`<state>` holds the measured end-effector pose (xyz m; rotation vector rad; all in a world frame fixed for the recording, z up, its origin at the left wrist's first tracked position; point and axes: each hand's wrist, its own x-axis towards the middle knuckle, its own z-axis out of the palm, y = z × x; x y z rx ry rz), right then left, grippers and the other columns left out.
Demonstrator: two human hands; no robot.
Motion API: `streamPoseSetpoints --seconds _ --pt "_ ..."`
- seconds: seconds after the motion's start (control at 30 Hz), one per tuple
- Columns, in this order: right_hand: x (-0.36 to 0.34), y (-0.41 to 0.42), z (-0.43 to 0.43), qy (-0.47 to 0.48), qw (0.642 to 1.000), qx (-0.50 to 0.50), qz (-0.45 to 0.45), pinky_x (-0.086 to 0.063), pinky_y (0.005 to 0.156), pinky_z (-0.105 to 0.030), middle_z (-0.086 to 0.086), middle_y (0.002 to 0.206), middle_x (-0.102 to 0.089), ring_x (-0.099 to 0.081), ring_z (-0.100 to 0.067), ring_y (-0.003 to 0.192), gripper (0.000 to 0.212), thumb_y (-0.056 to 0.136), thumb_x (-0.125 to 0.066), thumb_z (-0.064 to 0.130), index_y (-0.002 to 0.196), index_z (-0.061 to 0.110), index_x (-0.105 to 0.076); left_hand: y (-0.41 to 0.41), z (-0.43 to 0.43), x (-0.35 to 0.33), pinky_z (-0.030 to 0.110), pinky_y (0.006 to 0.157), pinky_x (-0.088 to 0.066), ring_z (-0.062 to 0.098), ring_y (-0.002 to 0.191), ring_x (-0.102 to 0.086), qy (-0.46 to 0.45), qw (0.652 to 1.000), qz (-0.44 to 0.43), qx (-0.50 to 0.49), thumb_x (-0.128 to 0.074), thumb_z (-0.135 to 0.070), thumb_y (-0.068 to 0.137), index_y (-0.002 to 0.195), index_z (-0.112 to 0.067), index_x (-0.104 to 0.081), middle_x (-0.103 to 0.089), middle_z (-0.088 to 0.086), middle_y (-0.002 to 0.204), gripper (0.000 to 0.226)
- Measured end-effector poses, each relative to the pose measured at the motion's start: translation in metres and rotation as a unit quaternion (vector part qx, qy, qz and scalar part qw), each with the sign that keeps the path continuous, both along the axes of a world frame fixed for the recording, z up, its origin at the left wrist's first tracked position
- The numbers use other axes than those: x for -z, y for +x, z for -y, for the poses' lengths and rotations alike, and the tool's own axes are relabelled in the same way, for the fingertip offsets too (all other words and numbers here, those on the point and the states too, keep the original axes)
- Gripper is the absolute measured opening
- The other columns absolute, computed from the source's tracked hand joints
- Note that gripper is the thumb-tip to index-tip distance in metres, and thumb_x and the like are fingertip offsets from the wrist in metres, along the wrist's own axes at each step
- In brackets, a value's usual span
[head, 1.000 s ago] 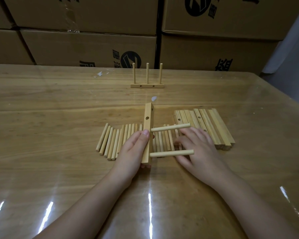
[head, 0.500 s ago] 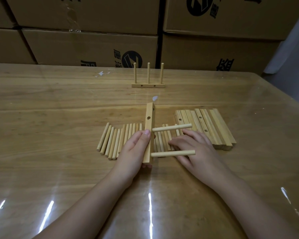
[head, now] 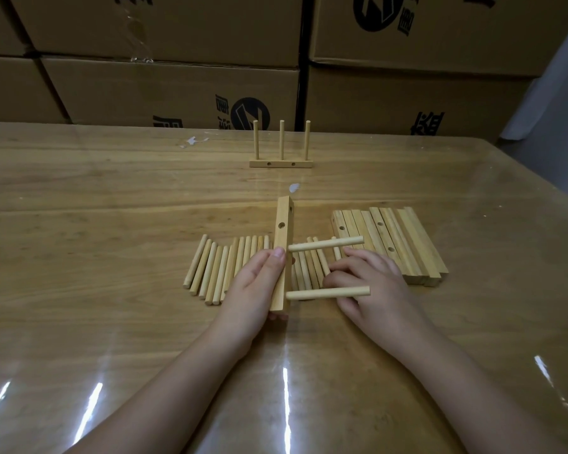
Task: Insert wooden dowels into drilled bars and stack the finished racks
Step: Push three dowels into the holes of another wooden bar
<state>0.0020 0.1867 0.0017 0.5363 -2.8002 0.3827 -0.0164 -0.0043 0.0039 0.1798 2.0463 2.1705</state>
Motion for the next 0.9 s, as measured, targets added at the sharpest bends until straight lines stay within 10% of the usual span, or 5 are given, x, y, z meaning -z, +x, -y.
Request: streamPoseSetpoints --seconds 0.9 --pt "-0.0031 0.0026 0.0010 0.077 0.997 0.030 0.000 -0.027 0.107 -0.045 0.008 0.114 -0.059 -0.046 -0.019 0.122 0.027 0.086 -0.056 0.027 0.111 0.027 -0.065 0.0006 0.0003 0.0013 0.016 0.038 -0.040 0.006 0.045 -0.053 0.013 1.000 -0.005 0.000 -0.049 -0.060 0.075 0.077 -0.030 -0.065 -0.053 -0.005 0.055 0.034"
